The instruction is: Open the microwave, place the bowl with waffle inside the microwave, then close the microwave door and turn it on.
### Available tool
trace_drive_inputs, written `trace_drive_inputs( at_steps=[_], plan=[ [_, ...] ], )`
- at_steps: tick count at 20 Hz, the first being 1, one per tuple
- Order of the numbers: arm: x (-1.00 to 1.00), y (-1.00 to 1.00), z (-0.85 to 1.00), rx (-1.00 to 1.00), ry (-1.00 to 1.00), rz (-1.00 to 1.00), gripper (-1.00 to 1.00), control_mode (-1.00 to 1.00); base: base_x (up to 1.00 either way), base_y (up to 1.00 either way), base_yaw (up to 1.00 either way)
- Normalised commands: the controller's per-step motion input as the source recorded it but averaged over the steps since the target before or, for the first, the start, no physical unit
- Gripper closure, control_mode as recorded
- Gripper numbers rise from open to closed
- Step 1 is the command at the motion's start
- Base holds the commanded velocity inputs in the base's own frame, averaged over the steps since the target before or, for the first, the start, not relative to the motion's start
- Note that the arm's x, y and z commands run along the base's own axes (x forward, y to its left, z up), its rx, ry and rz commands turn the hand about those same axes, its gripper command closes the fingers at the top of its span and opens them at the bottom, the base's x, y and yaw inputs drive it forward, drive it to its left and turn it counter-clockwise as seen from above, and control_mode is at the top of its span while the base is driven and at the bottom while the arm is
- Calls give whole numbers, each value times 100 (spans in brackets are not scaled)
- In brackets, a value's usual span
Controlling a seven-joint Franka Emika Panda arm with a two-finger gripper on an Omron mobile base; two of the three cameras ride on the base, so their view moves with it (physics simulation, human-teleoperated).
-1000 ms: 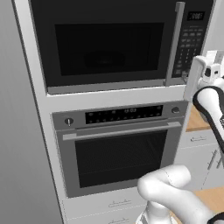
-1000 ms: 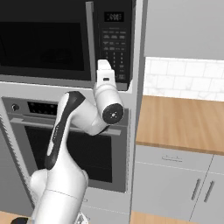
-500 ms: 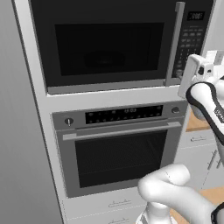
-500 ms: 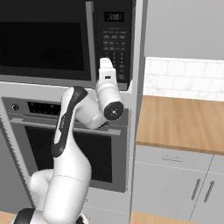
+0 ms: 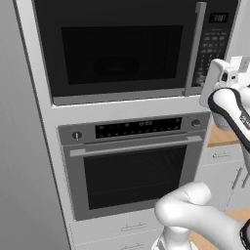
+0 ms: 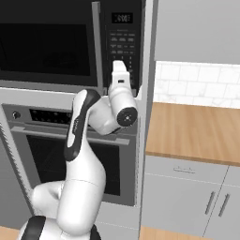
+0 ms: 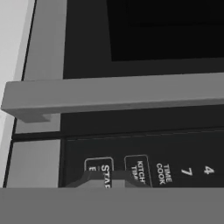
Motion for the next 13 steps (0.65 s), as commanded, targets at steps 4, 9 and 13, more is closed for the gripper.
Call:
trace_drive_inputs(
  at_steps=[4, 9, 13],
  plan=[
    [33, 2, 0, 0, -1, -4, 100, -100, 0, 0, 0],
    [8, 1, 0, 0, -3, -2, 100, -100, 0, 0, 0],
    [-84, 0, 0, 1, -8, 0, 100, -100, 0, 0, 0]
  ],
)
